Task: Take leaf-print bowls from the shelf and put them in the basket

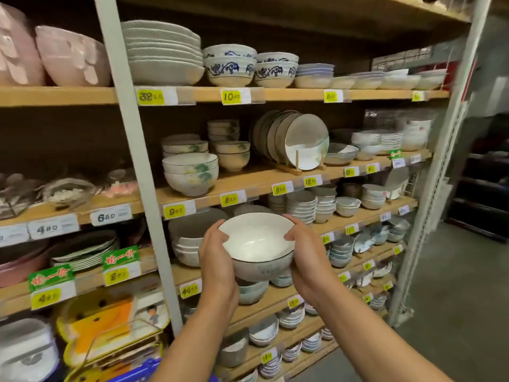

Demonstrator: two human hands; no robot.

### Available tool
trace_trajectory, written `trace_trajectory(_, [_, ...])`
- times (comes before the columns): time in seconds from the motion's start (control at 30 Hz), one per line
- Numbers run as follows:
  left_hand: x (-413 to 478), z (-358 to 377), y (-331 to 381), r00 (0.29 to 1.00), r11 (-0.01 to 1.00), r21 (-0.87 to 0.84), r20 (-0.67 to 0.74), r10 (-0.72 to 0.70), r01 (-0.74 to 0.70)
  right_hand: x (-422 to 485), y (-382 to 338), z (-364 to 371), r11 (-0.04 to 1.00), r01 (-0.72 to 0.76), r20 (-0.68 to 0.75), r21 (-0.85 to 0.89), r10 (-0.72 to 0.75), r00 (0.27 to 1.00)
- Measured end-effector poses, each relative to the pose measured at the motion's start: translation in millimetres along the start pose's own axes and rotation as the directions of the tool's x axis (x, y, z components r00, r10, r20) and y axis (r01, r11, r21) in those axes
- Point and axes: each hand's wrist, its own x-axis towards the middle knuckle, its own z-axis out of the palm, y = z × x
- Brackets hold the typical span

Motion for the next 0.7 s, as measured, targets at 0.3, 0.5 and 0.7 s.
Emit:
trace_trajectory(0.3, [-12,112,-36,0.992,0.995,-0.035,0.084,-0.092,0.095,48,-39,-97,1.000,0.020,-0.083,-0.024,-0.022,0.996])
trace_trajectory(0.5, [25,148,-46,0.993,0.997,0.003,0.085,-0.077,0.077,95,-51,-107,0.999,0.039,-0.095,0.001,-0.038,0.995])
trace_trajectory(0.7, [86,167,-46,0.996,0.997,-0.007,0.043,-0.073,0.074,159,-57,-89,1.000,0.028,-0.034,0.002,-0.028,0.999])
